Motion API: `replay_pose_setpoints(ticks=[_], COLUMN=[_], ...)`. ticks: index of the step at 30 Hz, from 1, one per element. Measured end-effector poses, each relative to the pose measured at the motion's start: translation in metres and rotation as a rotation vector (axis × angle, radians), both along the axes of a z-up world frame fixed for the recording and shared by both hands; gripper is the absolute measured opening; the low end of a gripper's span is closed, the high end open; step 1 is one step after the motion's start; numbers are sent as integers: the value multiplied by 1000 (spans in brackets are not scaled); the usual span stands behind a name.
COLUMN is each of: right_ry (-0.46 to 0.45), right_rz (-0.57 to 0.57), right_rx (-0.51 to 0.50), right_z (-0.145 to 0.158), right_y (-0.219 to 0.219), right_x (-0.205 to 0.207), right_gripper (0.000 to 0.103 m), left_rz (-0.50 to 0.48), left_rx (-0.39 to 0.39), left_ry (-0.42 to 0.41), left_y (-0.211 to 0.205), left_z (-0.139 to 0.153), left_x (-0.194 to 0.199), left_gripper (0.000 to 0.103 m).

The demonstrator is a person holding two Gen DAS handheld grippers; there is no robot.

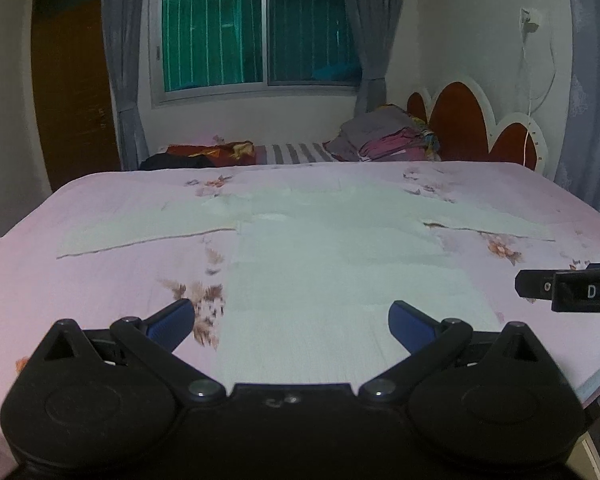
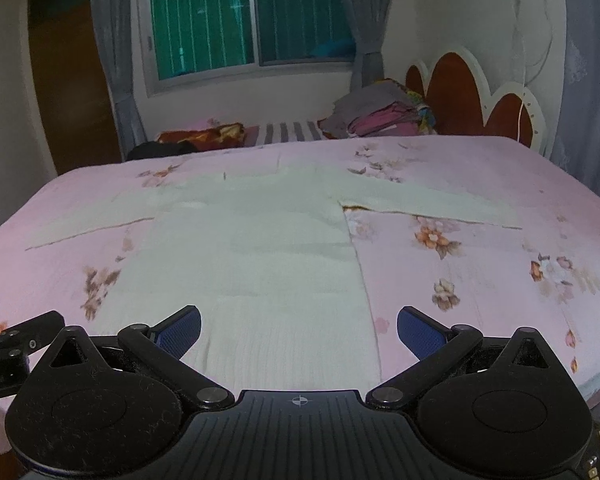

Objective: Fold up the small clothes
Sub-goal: 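Move the right tool toward the sweater sleeve cuff and lower it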

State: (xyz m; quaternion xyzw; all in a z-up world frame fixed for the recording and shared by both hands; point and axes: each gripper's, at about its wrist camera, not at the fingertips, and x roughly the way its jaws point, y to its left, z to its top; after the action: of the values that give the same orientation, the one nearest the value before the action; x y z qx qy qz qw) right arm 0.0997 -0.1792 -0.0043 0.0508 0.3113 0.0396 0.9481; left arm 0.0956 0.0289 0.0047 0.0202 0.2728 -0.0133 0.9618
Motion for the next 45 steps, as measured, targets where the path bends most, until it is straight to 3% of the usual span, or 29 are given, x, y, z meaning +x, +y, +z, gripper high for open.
replay_pose_setpoints(ticks=[9,12,18,29,36,42,43,44,45], right_ry=[-16,-15,2,5,-10,31,36,41,59], right_rz=[-63,-89,-139,-236,-352,-444,-456,-468,-484], right_rx=[-1,-11,-41,-49,19,73,79,85,93], right_z=[4,4,-1,-26,-41,-66,-70,-74,-79], right_y=[14,13,-7,-81,-165,-234,-242,-249,-258], right_x=[46,55,68,145,215,263,268,273,277], right_gripper=[103,103,103,103,103,102,96,83,61], left_rz=[-23,-39,-85,-51,-11,-15,-14,-11,-8], left_rx=[-8,-51,-91,-79,-63,-24,-17,-13,-8], left_ry=[7,16,41,60,111,150,158,165,175], left_y=[28,31,14,-18,-55,-85,-89,-92,-94], left_z=[5,3,-7,-18,-30,-43,-46,-48,-50], left_x=[41,54,86,158,225,256,260,264,270], left_gripper=[103,103,103,103,103,103,103,103,103])
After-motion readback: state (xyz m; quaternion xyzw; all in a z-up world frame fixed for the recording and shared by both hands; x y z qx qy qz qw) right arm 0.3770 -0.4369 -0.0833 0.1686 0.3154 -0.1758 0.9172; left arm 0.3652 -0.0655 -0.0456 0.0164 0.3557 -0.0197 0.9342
